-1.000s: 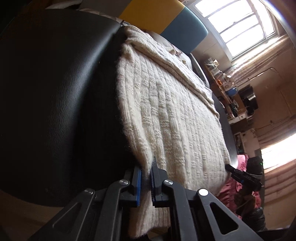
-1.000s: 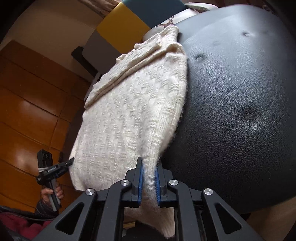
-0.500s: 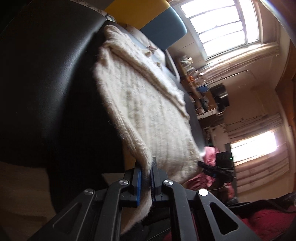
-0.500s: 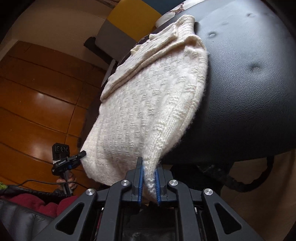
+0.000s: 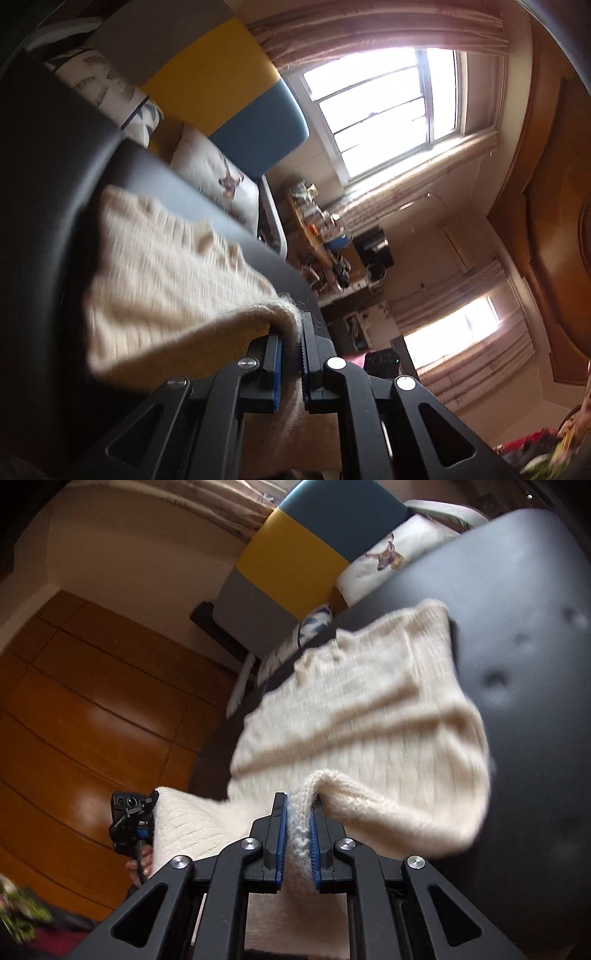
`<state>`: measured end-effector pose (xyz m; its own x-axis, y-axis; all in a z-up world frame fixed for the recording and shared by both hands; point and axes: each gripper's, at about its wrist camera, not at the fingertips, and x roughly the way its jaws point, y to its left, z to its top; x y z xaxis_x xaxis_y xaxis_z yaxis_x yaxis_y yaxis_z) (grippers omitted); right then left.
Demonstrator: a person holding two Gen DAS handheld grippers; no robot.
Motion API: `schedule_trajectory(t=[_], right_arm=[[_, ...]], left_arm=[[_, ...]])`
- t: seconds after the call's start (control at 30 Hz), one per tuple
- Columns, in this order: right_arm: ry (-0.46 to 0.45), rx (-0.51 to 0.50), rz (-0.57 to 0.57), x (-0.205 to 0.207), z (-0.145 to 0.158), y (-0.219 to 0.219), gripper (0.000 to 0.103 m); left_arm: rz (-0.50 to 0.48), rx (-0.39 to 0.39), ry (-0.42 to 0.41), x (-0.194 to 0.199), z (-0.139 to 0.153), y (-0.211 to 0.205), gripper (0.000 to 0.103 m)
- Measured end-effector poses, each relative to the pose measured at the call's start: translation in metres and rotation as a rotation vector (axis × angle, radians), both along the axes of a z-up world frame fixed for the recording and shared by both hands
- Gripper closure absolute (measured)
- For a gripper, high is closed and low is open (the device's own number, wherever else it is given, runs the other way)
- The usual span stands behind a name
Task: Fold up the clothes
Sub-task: 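Lift the strip end with the right gripper and fold it over, then open the right gripper and release the folded sweater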
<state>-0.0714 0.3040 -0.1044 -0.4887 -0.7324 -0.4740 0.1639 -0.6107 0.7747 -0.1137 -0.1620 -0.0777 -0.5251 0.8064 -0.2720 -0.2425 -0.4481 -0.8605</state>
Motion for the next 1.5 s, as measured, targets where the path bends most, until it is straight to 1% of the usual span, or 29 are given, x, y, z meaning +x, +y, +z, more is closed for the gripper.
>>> schedule_trajectory(t=[0.03, 0.07, 0.13, 0.23, 0.27, 0.3, 0.33, 0.43, 0.47, 0.5, 0.57, 0.6, 0.63, 0.67, 0.73, 0.8, 0.93, 0.97, 1.03, 1.07, 1.1, 1.13, 1.17, 1.23, 1.27, 1.33, 1.37, 1.47, 1.5], right_arm=[[-0.005, 0.002, -0.015, -0.020, 0.000, -0.001, 0.092], [-0.020, -0.003, -0.033, -0.039, -0.003, 0.000, 0.092], [-0.076, 0.027, -0.063, -0.074, -0.015, 0.004, 0.092], [-0.170, 0.080, -0.083, -0.109, -0.045, 0.005, 0.092], [-0.197, 0.069, -0.084, -0.116, -0.055, 0.006, 0.092], [-0.205, 0.045, -0.086, -0.118, -0.061, 0.008, 0.094], [-0.203, 0.025, -0.090, -0.117, -0.064, 0.011, 0.094], [-0.202, -0.035, -0.099, -0.113, -0.068, 0.019, 0.094], [-0.203, -0.056, -0.101, -0.111, -0.069, 0.021, 0.091], [-0.197, -0.089, -0.098, -0.107, -0.066, 0.023, 0.085], [-0.175, -0.173, -0.084, -0.098, -0.058, 0.026, 0.064], [-0.164, -0.215, -0.077, -0.093, -0.054, 0.028, 0.037], [-0.158, -0.265, -0.048, -0.088, -0.049, 0.028, 0.015], [-0.151, -0.292, -0.008, -0.082, -0.045, 0.023, 0.011], [-0.141, -0.301, 0.060, -0.073, -0.039, 0.012, 0.010], [-0.155, -0.294, 0.098, -0.071, -0.039, 0.001, 0.008], [-0.211, -0.275, 0.134, -0.088, -0.052, -0.027, 0.007], [-0.179, -0.275, 0.118, -0.095, -0.046, -0.028, 0.007], [-0.071, -0.308, 0.061, -0.110, -0.028, -0.024, 0.007], [-0.025, -0.322, 0.006, -0.118, -0.023, -0.018, 0.007], [-0.002, -0.321, -0.067, -0.127, -0.020, -0.009, 0.007], [0.008, -0.310, -0.141, -0.135, -0.019, 0.001, 0.007], [-0.001, -0.302, -0.183, -0.141, -0.021, 0.007, 0.007], [-0.044, -0.291, -0.222, -0.149, -0.028, 0.017, 0.007], [-0.043, -0.260, -0.224, -0.148, -0.027, 0.019, 0.007], [-0.010, -0.163, -0.200, -0.139, -0.019, 0.018, 0.007], [0.015, -0.075, -0.184, -0.134, -0.013, 0.014, 0.007], [0.111, 0.272, -0.124, -0.118, 0.004, -0.005, 0.007], [0.138, 0.366, -0.101, -0.116, 0.008, -0.009, 0.007]], left_arm=[[0.028, -0.015, -0.022, -0.018, -0.006, -0.002, 0.097], [0.047, -0.031, -0.067, -0.039, -0.018, -0.003, 0.097], [0.095, -0.069, -0.173, -0.076, -0.048, -0.006, 0.097], [0.126, -0.121, -0.345, -0.102, -0.105, -0.017, 0.097], [0.135, -0.124, -0.390, -0.109, -0.122, -0.021, 0.097], [0.139, -0.089, -0.391, -0.107, -0.129, -0.024, 0.097], [0.140, -0.081, -0.385, -0.105, -0.131, -0.026, 0.097], [0.131, -0.099, -0.376, -0.106, -0.126, -0.024, 0.097], [0.129, -0.099, -0.383, -0.106, -0.124, -0.025, 0.097], [0.125, -0.099, -0.387, -0.106, -0.123, -0.024, 0.097], [0.122, -0.109, -0.386, -0.108, -0.123, -0.023, 0.097], [0.121, -0.105, -0.388, -0.109, -0.126, -0.024, 0.097], [0.121, -0.097, -0.392, -0.110, -0.127, -0.024, 0.096], [0.121, -0.089, -0.397, -0.111, -0.128, -0.025, 0.096], [0.120, -0.087, -0.401, -0.111, -0.127, -0.025, 0.096], [0.119, -0.099, -0.398, -0.111, -0.125, -0.024, 0.096], [0.111, -0.134, -0.401, -0.114, -0.118, -0.021, 0.095], [0.108, -0.143, -0.404, -0.115, -0.116, -0.021, 0.095], [0.106, -0.153, -0.414, -0.117, -0.112, -0.021, 0.095], [0.106, -0.158, -0.420, -0.118, -0.110, -0.021, 0.096], [0.105, -0.163, -0.425, -0.120, -0.108, -0.021, 0.095], [0.103, -0.162, -0.431, -0.120, -0.107, -0.022, 0.096], [0.101, -0.142, -0.434, -0.120, -0.106, -0.024, 0.096], [0.106, -0.101, -0.410, -0.112, -0.099, -0.033, 0.094], [0.109, -0.086, -0.397, -0.109, -0.096, -0.037, 0.093], [0.127, -0.107, -0.358, -0.107, -0.088, -0.045, 0.091], [0.134, -0.154, -0.329, -0.106, -0.082, -0.048, 0.090], [0.131, -0.307, -0.231, -0.102, -0.068, -0.050, 0.087], [0.116, -0.350, -0.190, -0.102, -0.064, -0.048, 0.085]])
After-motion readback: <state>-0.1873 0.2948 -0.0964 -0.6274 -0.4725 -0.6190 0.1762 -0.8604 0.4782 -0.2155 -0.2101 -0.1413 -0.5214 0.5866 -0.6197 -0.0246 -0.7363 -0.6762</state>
